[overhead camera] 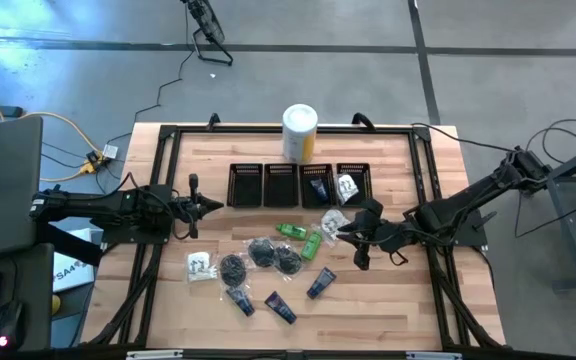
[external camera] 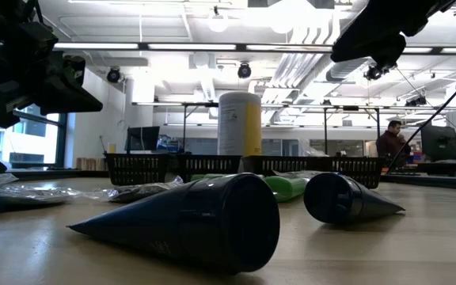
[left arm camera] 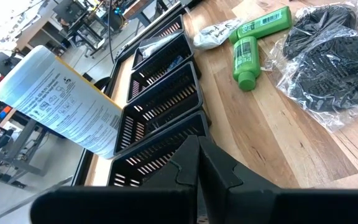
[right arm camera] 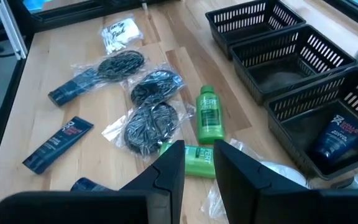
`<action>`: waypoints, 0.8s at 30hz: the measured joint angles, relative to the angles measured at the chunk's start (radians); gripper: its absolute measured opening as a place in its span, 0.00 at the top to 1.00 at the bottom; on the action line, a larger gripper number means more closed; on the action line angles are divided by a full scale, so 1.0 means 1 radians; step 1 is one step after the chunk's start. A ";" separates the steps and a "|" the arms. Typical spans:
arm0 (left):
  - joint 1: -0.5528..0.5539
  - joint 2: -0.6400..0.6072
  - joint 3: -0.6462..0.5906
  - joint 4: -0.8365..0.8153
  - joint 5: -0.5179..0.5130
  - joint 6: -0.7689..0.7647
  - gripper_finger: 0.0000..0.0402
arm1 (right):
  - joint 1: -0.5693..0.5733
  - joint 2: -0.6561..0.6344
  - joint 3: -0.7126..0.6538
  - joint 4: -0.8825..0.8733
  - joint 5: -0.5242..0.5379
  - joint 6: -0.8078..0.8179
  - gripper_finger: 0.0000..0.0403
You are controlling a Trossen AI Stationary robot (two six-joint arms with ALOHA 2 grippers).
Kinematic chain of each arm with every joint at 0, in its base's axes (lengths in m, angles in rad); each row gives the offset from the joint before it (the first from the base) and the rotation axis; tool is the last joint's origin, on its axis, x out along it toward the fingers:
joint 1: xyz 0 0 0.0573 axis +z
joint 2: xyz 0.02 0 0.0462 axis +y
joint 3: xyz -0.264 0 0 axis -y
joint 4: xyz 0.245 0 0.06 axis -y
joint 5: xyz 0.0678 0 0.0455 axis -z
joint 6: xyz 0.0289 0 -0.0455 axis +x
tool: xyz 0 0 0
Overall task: Pick & Place Travel size toiletries
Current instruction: Put the right cotton pack into the right black bin
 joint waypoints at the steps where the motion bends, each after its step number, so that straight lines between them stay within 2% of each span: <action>1: 0.000 0.000 0.000 0.000 0.000 0.000 1.00 | 0.000 0.000 0.000 0.000 0.000 0.000 0.81; 12: 0.000 0.000 0.000 0.000 0.000 0.000 1.00 | 0.000 0.000 0.000 0.017 0.000 0.000 0.81; 18: 0.000 0.000 0.000 0.000 0.000 0.000 1.00 | 0.002 -0.002 0.000 0.174 -0.061 -0.030 0.81; 24: 0.000 0.000 0.000 0.000 0.000 0.000 1.00 | 0.044 -0.001 0.000 0.233 -0.031 -0.096 0.86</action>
